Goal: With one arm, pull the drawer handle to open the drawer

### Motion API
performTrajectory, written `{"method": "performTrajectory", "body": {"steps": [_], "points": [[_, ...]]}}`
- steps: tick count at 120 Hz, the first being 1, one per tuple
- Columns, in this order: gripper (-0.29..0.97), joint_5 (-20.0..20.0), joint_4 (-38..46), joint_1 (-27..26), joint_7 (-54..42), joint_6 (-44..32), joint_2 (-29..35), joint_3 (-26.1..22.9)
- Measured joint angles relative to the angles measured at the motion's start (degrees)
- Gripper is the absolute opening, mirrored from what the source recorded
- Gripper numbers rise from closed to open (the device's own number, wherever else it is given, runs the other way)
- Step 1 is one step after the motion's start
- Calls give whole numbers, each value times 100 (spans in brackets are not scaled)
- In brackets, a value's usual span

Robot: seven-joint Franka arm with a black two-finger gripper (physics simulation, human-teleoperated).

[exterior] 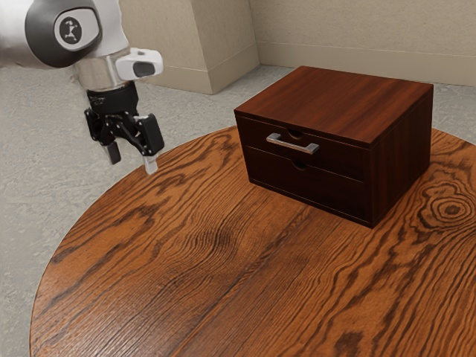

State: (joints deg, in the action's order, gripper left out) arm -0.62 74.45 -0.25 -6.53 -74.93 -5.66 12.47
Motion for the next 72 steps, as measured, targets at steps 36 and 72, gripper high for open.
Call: {"method": "performTrajectory", "body": {"steps": [36,72], "points": [[68,540,-35,504,-220,-631,165,-1],[68,-960,-1482,1219,-1397,-620,698,-1061]]}}
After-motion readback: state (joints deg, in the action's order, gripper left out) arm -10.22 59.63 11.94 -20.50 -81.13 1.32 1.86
